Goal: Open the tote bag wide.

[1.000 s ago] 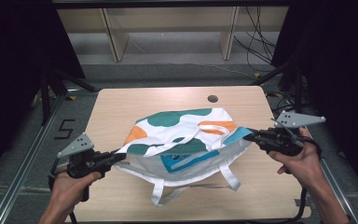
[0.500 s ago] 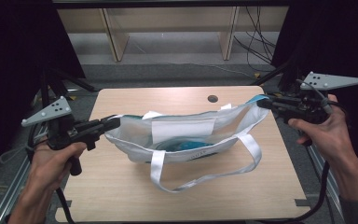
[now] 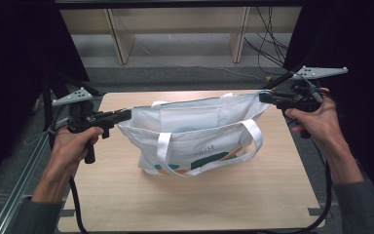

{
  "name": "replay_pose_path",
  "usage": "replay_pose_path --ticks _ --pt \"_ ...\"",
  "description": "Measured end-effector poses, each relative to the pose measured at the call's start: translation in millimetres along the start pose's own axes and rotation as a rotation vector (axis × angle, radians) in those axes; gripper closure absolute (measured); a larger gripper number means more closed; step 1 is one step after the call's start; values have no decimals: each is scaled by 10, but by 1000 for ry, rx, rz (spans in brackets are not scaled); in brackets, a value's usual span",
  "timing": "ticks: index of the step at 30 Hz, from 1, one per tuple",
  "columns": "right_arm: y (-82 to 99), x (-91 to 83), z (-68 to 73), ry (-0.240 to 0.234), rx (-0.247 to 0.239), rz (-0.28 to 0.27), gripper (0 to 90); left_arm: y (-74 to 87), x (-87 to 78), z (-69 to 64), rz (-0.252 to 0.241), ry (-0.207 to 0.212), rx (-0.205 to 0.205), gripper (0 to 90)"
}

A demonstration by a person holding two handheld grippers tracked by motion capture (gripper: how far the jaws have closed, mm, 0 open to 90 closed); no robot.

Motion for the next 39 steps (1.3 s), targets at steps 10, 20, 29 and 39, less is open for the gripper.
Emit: replay_pose_path --ticks 10,20,29,39 --pt "182 350 -111 29 14 97 851 277 362 303 161 -18 -6 862" --pt "508 559 -143 22 53 146 851 560 538 353 239 -29 19 860" --pt "770 822 -164 18 95 229 851 793 805 508 219 -23 -41 853" --pt "723 1092 -253 22 141 209 847 773 949 696 184 -81 -81 855"
Point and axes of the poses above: each handheld gripper's, and its own axes: x roughly forward along the jaws, y roughly out of its underside, z roughly to its left, the point moved 2 cm from there along x, roughly forward along the jaws, and after that the axes turned 5 degrees about y, right-handed, at the moved point
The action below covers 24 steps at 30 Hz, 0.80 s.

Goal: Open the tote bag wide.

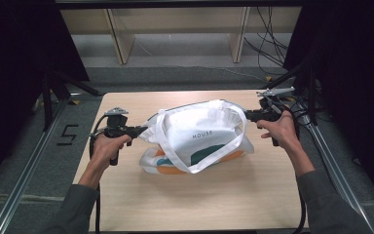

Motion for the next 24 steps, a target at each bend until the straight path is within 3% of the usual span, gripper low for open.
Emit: replay_pose_path --ticks 1,5,7,9,11,13,14,15,16,18,20,24 --pt "-16 5 21 3 21 2 846 -10 15 21 0 -3 -2 855" --pt "-106 -25 37 32 -48 -4 838 -38 70 97 6 -8 -17 855" --pt "-148 -49 48 26 -42 -5 818 -43 88 115 0 -10 -25 856" --pt "-189 -73 57 31 -37 -17 758 -44 91 146 31 -22 -4 856" --pt "-254 -135 67 44 -51 -15 697 -58 119 146 12 -25 -41 857" --pt "-320 -223 109 6 -52 -47 669 -81 132 156 14 -37 -44 858" --pt "-349 -262 120 15 -71 -61 651 -92 126 178 44 -44 -25 859" --pt "-385 -326 161 20 -72 -65 616 -103 158 172 23 -47 -50 859" --pt "-428 -395 194 21 -81 -89 593 -113 155 193 48 -49 -29 859" --pt "-550 -624 345 -28 -102 -158 572 -130 172 198 45 -57 -37 859" --pt "-580 -684 399 -37 -121 -162 559 -134 192 194 31 -58 -59 859" --pt "-669 -765 650 -105 -165 -188 484 -130 174 207 46 -59 -49 859"
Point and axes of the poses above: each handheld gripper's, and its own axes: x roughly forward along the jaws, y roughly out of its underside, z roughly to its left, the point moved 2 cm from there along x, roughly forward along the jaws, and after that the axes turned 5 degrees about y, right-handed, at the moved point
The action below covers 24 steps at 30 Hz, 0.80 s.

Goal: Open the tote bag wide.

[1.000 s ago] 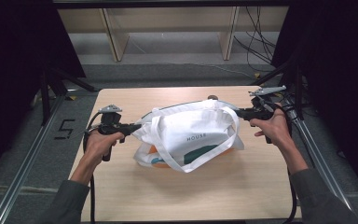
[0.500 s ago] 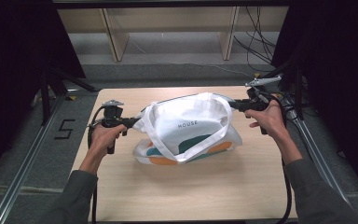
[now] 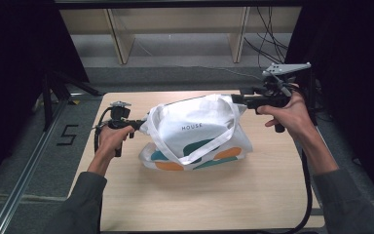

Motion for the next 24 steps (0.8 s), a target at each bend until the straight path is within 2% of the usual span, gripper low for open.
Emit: replay_pose_path --ticks 2,4,6,7,9,10,11,12,14,15,16,18,19,21,23,24 --pt "-42 46 116 -13 -19 -5 443 -2 -1 -3 -1 -2 -2 859" --pt "-63 132 200 -30 -48 30 418 -1 -7 -5 -1 0 2 859" --pt "-75 219 212 -13 -57 46 400 1 -17 -4 1 4 9 858" --pt "-78 251 208 -31 -41 85 383 1 -23 -5 -2 6 9 858" --pt "-66 358 157 -17 -40 127 364 0 -26 -10 -12 5 6 857" --pt "-56 392 149 -21 -32 139 395 0 -22 -14 -23 3 0 857" --pt "-48 415 141 -31 -27 155 495 0 -37 3 -4 8 17 857" --pt "-30 435 130 -54 -58 149 571 -1 -32 4 -10 7 10 857" --pt "9 436 161 -60 -99 170 661 -1 -17 2 -24 16 -8 856" --pt "28 434 164 -37 -160 182 685 0 -19 10 -21 14 -6 856" --pt "64 435 187 -6 -197 197 738 -1 -21 19 -14 15 -1 852" --pt "85 438 194 4 -204 208 757 -6 1 13 -33 18 -29 847" --pt "110 461 190 7 -221 214 794 -3 -5 28 -18 17 -21 835" --pt "178 509 189 24 -236 237 833 0 -3 34 -32 25 -45 806" --pt "211 558 168 38 -230 235 842 -4 -24 31 -64 23 -77 738" --pt "215 573 151 44 -242 238 844 -2 -60 37 -81 24 -101 699"
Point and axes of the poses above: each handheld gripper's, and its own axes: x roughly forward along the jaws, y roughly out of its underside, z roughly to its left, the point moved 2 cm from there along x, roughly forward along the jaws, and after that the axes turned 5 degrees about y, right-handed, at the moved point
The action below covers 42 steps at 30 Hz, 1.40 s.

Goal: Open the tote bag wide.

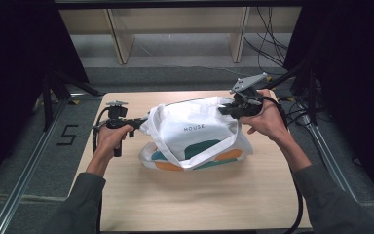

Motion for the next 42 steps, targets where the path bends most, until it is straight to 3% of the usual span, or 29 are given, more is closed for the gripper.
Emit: replay_pose_path --ticks 1,3,4,6,7,10,11,12,14,15,16,19,21,25,27,28,29,31,32,33,34,37,38,39,40,42 --pt "-2 20 10 -7 27 -2 845 0 -28 4 -16 4 -22 627" --pt "-14 47 -9 -6 35 -11 846 11 -128 8 -41 18 -61 523" --pt "-23 49 -23 -9 21 -3 846 25 -187 7 -39 16 -55 495" --pt "-55 78 -15 16 43 -5 846 63 -329 -15 -38 24 -52 399" --pt "-62 76 -26 -3 17 9 846 78 -381 -27 -38 22 -45 397" --pt "-90 107 1 17 36 10 847 105 -581 -78 -55 14 -34 329" --pt "-98 114 0 14 15 15 847 109 -622 -95 -58 11 -25 328" --pt "-103 121 -9 9 -6 16 847 121 -687 -131 -54 -7 9 328" --pt "-109 132 1 36 27 17 847 137 -781 -183 -55 -28 45 322" --pt "-106 137 -20 58 17 25 847 153 -849 -220 -65 -24 45 296" --pt "-120 146 -20 29 1 5 847 178 -901 -258 -68 -13 49 284" --pt "-135 122 -18 34 34 17 847 317 -980 -403 -75 51 61 296" --pt "-136 123 -23 35 31 8 846 469 -936 -535 -58 80 84 305" --pt "-141 140 -44 43 12 5 847 772 -713 -792 -27 176 146 330" --pt "-145 143 -32 49 39 5 847 911 -569 -903 -17 209 155 359" --pt "-155 142 -22 39 39 7 847 951 -505 -927 -17 215 166 380" --pt "-157 148 -17 48 36 4 847 991 -427 -948 1 186 193 412" --pt "-168 150 -10 49 21 3 847 1030 -267 -962 -13 156 220 479" --pt "-172 142 -15 63 22 -1 847 1033 -182 -964 -33 180 197 549" --pt "-177 121 -21 65 19 5 847 1023 -143 -962 -46 185 173 681" --pt "-184 109 -4 49 23 -10 847 1009 -105 -953 -48 188 158 721" --pt "-209 20 43 53 11 -16 850 976 -48 -954 -59 152 137 784" --pt "-223 -29 55 33 5 -19 850 965 -44 -949 -58 138 128 794" --pt "-239 -74 68 34 7 -60 850 965 -42 -956 -58 122 105 803" --pt "-251 -123 80 13 -12 -67 851 964 -42 -948 -55 129 97 806" --pt "-262 -218 165 15 -19 -86 850 972 -37 -946 -59 119 78 813"
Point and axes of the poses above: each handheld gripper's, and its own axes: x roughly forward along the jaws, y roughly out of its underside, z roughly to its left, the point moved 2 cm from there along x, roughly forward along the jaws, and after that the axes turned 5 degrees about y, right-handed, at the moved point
